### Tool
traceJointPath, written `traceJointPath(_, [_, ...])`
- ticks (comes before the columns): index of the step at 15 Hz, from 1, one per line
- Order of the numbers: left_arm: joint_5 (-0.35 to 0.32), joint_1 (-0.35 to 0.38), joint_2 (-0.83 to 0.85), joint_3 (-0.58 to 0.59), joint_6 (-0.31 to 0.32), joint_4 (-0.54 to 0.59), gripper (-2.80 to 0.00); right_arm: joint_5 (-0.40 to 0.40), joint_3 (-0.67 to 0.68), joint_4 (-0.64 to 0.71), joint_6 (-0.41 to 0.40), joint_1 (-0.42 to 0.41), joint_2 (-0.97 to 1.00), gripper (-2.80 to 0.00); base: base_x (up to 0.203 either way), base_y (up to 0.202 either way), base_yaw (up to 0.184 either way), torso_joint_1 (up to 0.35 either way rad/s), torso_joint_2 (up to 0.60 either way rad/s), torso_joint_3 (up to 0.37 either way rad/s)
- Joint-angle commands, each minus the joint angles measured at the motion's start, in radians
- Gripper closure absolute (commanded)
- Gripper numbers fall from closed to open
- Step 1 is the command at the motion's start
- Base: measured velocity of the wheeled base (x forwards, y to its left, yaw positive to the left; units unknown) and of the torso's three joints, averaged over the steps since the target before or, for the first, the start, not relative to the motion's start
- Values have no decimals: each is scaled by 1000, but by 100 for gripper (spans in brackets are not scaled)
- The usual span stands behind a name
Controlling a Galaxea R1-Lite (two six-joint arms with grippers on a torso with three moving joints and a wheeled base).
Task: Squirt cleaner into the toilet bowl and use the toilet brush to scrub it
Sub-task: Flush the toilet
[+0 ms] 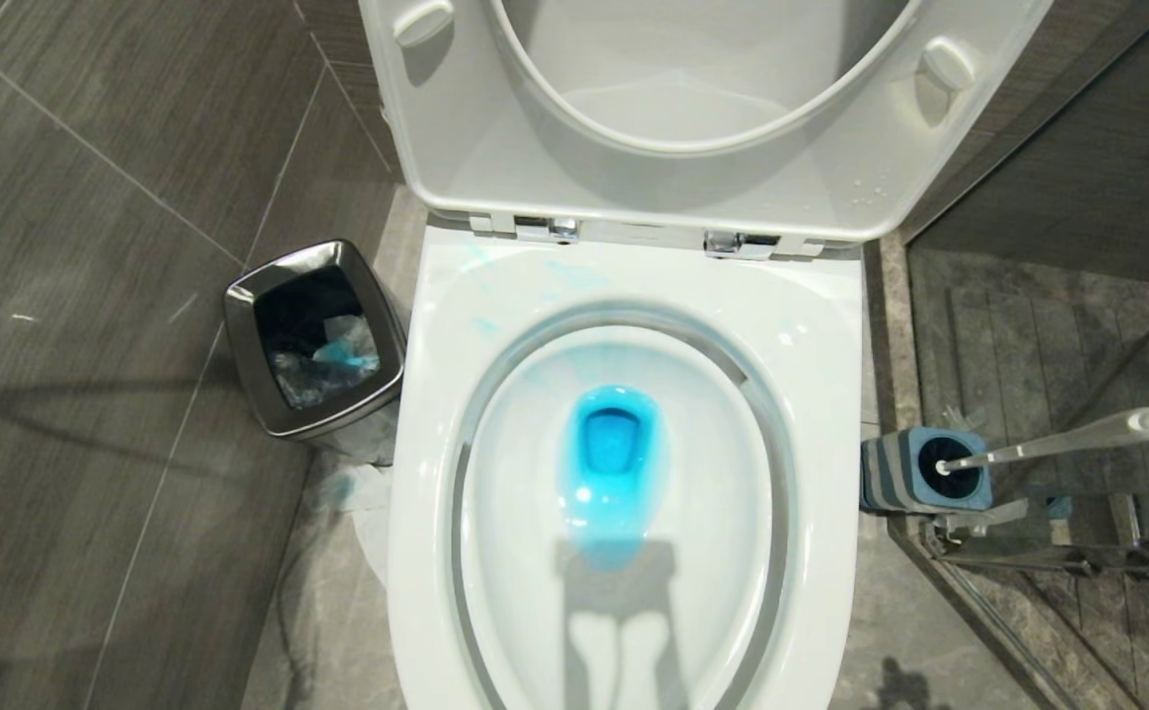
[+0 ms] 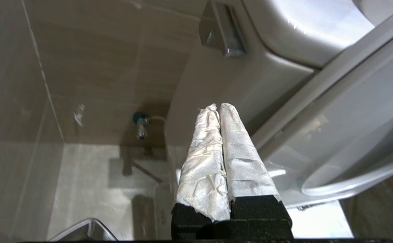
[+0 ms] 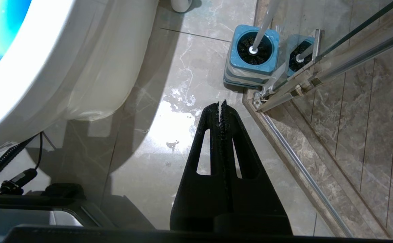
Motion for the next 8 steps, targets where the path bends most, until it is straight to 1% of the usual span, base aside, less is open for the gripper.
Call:
traceJointPath(1, [5,-3,47,-28,56,-83,0,0,0,0,0,0,1,0,0,0,0,0,0,0])
traceJointPath(2, [8,-14,66,-29,93,-143,0,0,0,0,0,0,1,0,0,0,0,0,0,0])
traceJointPath(3, [10,-48,81,-29,120,-196,0,0,0,0,0,0,1,0,0,0,0,0,0,0])
traceJointPath(4, [12,-70,96,-30,133,-248,0,0,0,0,0,0,1,0,0,0,0,0,0,0])
traceJointPath(6, [13,-95,123,-31,138,-339,0,0,0,0,0,0,1,0,0,0,0,0,0,0])
traceJointPath(8, [16,-103,154,-32,139,-405,0,0,0,0,0,0,1,0,0,0,0,0,0,0])
